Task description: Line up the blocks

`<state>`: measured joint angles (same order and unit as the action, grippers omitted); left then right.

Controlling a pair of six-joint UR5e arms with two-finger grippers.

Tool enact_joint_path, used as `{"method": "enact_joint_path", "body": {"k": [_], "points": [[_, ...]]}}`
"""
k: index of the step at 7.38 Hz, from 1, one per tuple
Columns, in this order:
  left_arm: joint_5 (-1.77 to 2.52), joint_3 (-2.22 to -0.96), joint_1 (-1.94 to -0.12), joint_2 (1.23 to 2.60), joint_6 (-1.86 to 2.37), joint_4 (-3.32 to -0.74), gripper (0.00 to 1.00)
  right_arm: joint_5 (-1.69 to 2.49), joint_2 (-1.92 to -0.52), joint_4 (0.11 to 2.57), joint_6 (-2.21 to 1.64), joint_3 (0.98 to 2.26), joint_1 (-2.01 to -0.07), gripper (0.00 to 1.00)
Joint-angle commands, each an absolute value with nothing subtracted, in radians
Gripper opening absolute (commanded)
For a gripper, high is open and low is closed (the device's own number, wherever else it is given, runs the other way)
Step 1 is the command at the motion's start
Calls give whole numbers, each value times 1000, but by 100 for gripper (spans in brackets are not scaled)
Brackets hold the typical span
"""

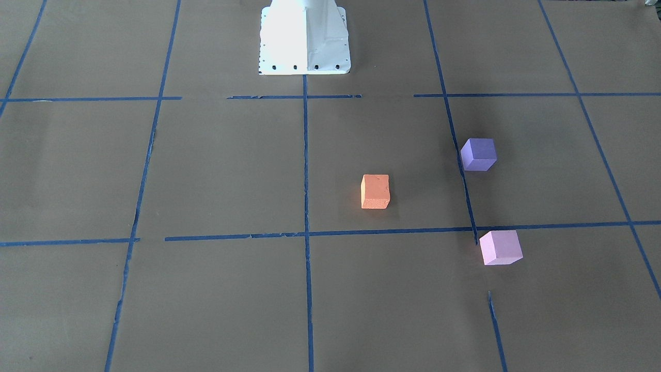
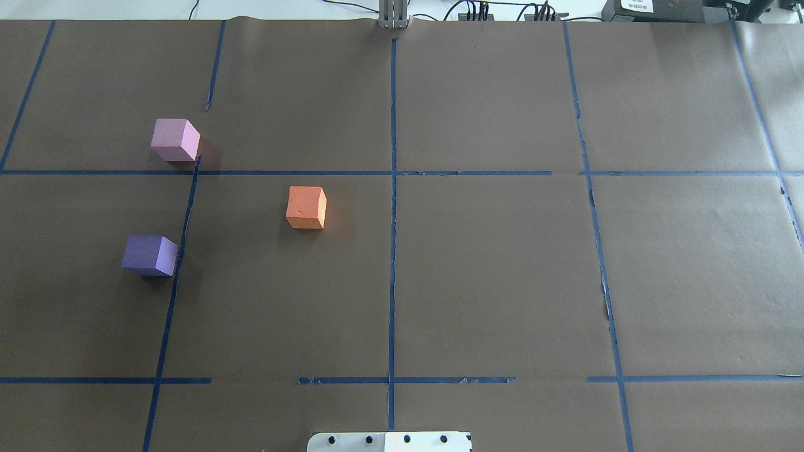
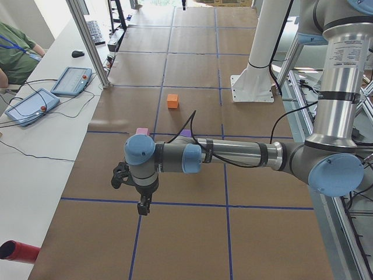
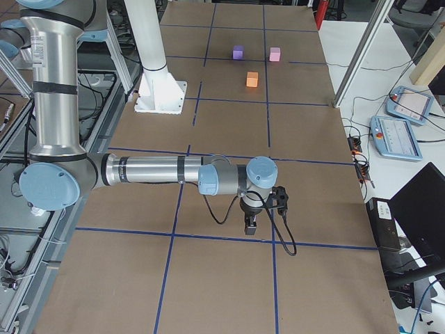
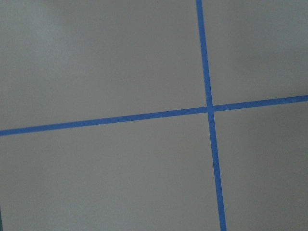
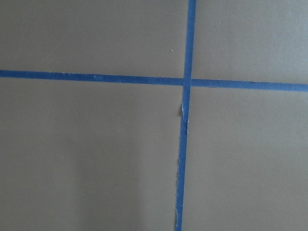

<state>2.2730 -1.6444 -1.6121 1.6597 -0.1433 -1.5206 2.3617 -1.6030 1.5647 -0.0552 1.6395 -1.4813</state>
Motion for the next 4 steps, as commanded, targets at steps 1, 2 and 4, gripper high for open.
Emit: {"method": "enact_joint_path", "body": {"k": [1,2,4], "points": [[2267,-1742,-1502,1713,8,-1517,100,2362,-1603,1565,-55,1640,-1482,100],[2267,-1793,-1447,1744,84,-1514,100,2361,-1603,1565,-55,1640,-1482,100],[2263,-1883,-1326,1797,234,-1494,100,2361,-1603,1565,-55,1640,-1482,100]]}}
